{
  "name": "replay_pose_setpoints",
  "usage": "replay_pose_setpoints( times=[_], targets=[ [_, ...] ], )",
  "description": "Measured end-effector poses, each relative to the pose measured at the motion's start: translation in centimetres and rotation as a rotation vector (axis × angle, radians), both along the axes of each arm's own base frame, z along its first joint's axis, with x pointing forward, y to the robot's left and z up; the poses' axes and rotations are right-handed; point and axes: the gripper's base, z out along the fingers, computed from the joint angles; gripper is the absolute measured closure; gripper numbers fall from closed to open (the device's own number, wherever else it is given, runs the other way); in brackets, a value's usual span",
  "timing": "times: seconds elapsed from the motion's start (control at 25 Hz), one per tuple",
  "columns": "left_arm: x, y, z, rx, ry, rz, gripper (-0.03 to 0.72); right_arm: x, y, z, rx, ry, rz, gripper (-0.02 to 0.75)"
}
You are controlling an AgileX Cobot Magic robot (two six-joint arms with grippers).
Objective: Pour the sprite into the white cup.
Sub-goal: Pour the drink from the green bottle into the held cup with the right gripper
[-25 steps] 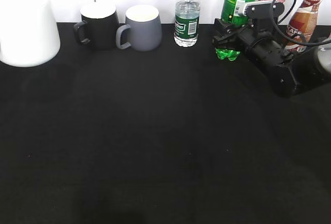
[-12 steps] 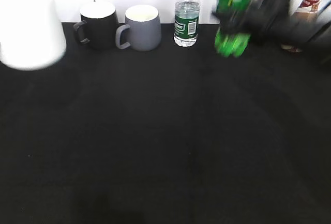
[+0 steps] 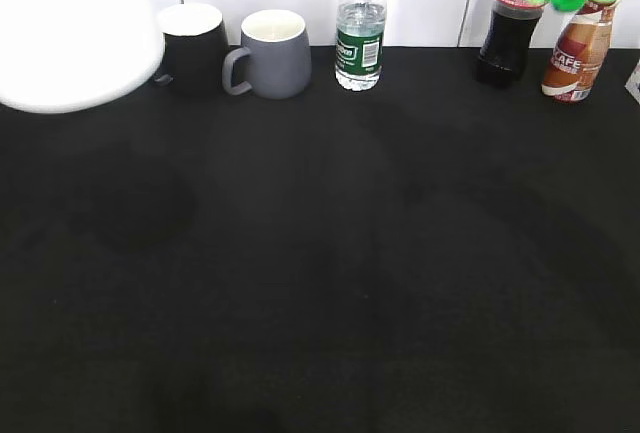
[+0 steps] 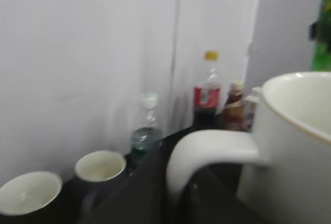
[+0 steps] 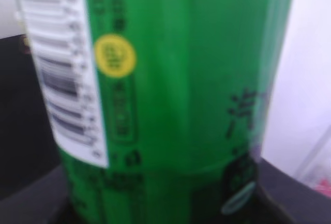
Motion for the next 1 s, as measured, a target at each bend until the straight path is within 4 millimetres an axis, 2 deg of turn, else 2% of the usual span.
replay_pose_setpoints(
  times=[0.08,0.16,0.24,0.28,0.4,0.48,0.56,0.68,0.76,0.92,1.0],
  targets=[
    [-0.3,-0.3,0.3,0.002,-0.011,-0.057,0.652,-0.2,0.2,-0.1,0.001,0.014,0.031,0.317],
    [0.2,-0.6,-0.3,-0.028,0.008,-0.119,0.652,-0.3,0.4,-0.2,0.002,0.025,0.056,0.317],
    [2.2,-1.7,-2.7,-0.040,0.048,-0.152,0.652,-0.2,0.8,-1.0,0.000,0.069,0.115,0.317],
    [3.3,-3.0,-3.9,-0.039,0.051,-0.173,0.652,0.1,1.0,-1.3,-0.002,0.086,0.124,0.317],
    [7.1,-6.5,-5.0,-0.021,0.033,-0.275,0.652,1.2,1.4,-2.9,-0.012,0.147,0.136,0.317],
    [8.6,-7.1,-4.6,-0.020,0.007,-0.283,0.652,2.2,1.6,-4.3,-0.033,0.182,0.141,0.317],
    [8.7,-7.1,-4.3,-0.020,-0.007,-0.285,0.652,3.0,1.7,-5.2,-0.066,0.176,0.131,0.317],
    [9.2,-7.6,-5.1,-0.008,0.006,-0.306,0.652,3.1,1.7,-5.4,-0.074,0.171,0.137,0.317],
    [9.8,-8.9,-5.3,0.008,-0.004,-0.345,0.652,3.2,1.7,-5.5,-0.101,0.144,0.150,0.318],
    [10.5,-10.2,-2.6,0.008,-0.106,-0.389,0.652,4.8,1.8,-7.9,-0.216,0.096,0.163,0.318],
    [10.9,-10.4,-3.2,0.001,-0.091,-0.397,0.652,5.2,1.5,-8.1,-0.254,0.065,0.132,0.318]
  ],
)
